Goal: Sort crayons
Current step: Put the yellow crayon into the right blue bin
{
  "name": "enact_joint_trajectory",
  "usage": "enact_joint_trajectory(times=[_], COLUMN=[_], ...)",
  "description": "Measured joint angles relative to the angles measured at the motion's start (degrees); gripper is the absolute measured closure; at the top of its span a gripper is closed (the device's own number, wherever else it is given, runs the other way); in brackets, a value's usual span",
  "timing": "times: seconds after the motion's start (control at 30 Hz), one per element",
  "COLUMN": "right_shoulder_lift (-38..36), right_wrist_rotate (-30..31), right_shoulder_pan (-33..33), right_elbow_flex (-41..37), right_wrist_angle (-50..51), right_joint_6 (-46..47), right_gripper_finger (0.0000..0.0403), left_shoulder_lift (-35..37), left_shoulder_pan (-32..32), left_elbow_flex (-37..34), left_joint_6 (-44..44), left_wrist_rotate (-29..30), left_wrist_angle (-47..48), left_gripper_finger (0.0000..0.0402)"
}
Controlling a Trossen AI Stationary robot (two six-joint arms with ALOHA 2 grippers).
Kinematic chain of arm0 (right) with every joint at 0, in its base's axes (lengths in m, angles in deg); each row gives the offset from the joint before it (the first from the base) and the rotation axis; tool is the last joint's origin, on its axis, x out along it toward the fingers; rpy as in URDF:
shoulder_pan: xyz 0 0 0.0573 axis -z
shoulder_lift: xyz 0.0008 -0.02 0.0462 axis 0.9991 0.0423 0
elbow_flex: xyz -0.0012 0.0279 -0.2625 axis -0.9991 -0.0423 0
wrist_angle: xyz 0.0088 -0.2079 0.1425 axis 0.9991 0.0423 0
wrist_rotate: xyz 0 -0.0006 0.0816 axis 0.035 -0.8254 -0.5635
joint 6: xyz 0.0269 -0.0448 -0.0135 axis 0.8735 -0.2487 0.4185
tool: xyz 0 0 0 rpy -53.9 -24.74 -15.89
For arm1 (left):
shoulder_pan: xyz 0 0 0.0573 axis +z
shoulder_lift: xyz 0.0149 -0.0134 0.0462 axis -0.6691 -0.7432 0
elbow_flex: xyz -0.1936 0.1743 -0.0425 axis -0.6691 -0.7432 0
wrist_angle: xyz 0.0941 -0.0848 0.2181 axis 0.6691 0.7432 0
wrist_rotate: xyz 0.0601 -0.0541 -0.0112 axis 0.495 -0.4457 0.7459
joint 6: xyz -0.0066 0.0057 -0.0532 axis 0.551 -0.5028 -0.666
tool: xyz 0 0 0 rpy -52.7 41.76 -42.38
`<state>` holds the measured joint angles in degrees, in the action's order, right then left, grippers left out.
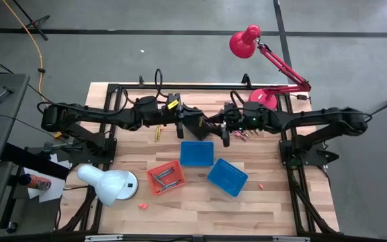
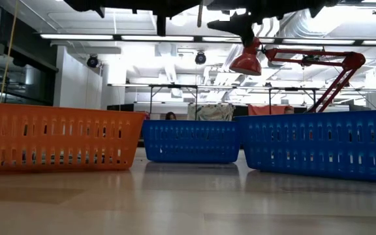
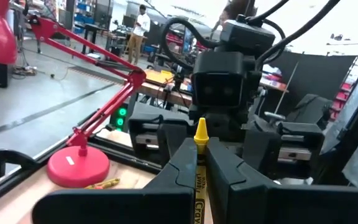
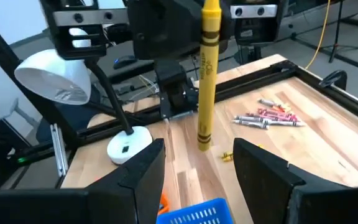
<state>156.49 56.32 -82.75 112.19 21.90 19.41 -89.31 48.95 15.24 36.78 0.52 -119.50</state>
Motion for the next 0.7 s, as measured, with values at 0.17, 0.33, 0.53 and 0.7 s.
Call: enact_joint_trajectory(times=[0.17, 0.33, 0.53, 0.7], right_shoulder_lift=[2.6, 4.4, 4.2, 4.2], right_wrist_rotate=[-0.3, 0.7, 1.8, 3.4], right_shoulder_pan=[0.0, 0.3, 0.4, 0.4], right_elbow_flex=[0.0, 0.0, 0.0, 0.0], right_wrist_angle=[-7.3, -10.5, -10.4, -10.3], right_joint_6=[0.5, 0.8, 0.9, 0.9], right_gripper_finger=[0.0218, 0.0218, 0.024, 0.0323], left_shoulder_lift=[0.0, 0.0, 0.0, 0.0], left_shoulder_pan=[0.0, 0.0, 0.2, 0.2], left_elbow_flex=[0.0, 0.0, 0.0, 0.0], left_joint_6=[0.8, 0.8, 0.8, 0.8], left_wrist_rotate=[0.0, 0.0, 0.0, 0.0], left_wrist_angle=[-1.7, -1.7, -1.7, -1.7], left_gripper_finger=[0.0401, 0.0401, 0.0401, 0.0401])
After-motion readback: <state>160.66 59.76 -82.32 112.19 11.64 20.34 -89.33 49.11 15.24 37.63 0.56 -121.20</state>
